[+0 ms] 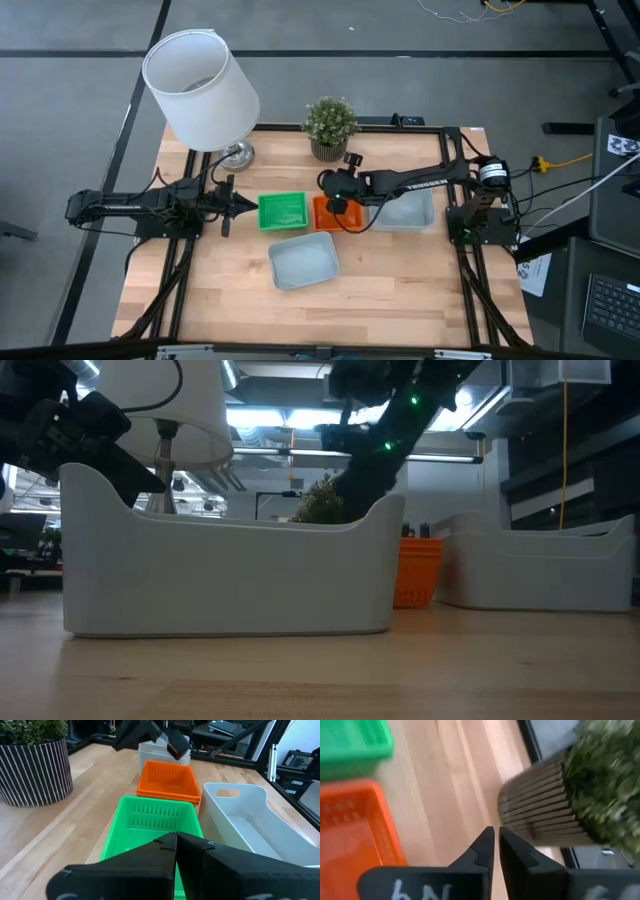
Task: Stack baskets by color
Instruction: Stack the bottom gray bin on the top of the gray bins
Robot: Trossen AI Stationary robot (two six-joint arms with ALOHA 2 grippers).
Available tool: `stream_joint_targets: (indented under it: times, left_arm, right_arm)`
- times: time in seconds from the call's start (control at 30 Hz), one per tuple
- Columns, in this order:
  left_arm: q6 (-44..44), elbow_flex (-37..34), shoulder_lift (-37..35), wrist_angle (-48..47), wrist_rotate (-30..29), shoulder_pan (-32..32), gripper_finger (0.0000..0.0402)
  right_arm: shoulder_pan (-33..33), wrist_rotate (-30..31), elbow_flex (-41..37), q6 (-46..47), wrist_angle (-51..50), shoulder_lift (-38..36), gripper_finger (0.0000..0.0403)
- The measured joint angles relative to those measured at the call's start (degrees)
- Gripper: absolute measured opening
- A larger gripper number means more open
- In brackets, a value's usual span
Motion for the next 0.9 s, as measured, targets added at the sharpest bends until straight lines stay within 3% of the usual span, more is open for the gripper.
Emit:
stream_joint_targets:
  times: [0.07, 0.17, 0.33, 0.4, 0.47, 0.6, 0.7, 0.9]
  left_arm:
    - [0.00, 0.00, 0.00, -0.01, -0.01, 0.00, 0.0000]
    - [-0.01, 0.00, 0.01, -0.02, -0.01, 0.00, 0.0000]
    - [0.01, 0.00, -0.01, -0.01, 0.01, 0.00, 0.0000]
    - [0.00, 0.01, 0.00, -0.02, 0.01, 0.00, 0.0000]
    - [0.00, 0.02, -0.01, 0.00, -0.01, 0.00, 0.0000]
    - [0.00, 0.01, -0.01, -0.01, 0.00, 0.00, 0.0000]
    - [-0.01, 0.02, 0.01, -0.02, -0.01, 0.00, 0.0000]
    - [0.01, 0.00, -0.05, -0.13, -0.08, 0.00, 0.0000]
  right_arm:
    - [0.30, -2.50, 1.61, 0.04, 0.13, -0.02, 0.0029]
    - [1.73, -11.78, 5.47, 0.05, -0.93, 0.00, 0.0029]
    - [4.56, -40.59, 11.57, 0.94, -2.01, -0.12, 0.0029]
    - [6.18, -47.09, 12.36, 1.52, -1.92, -0.13, 0.0029]
    - [8.18, -47.26, 12.40, 0.89, -1.92, -0.13, 0.0029]
    - [12.32, -40.19, 12.39, 3.51, 0.23, 0.78, 0.0029]
    - [14.64, -38.73, 12.36, 6.01, 5.21, 2.32, 0.0033]
    - [17.03, -39.78, 14.81, 16.62, 9.09, 7.94, 0.0103]
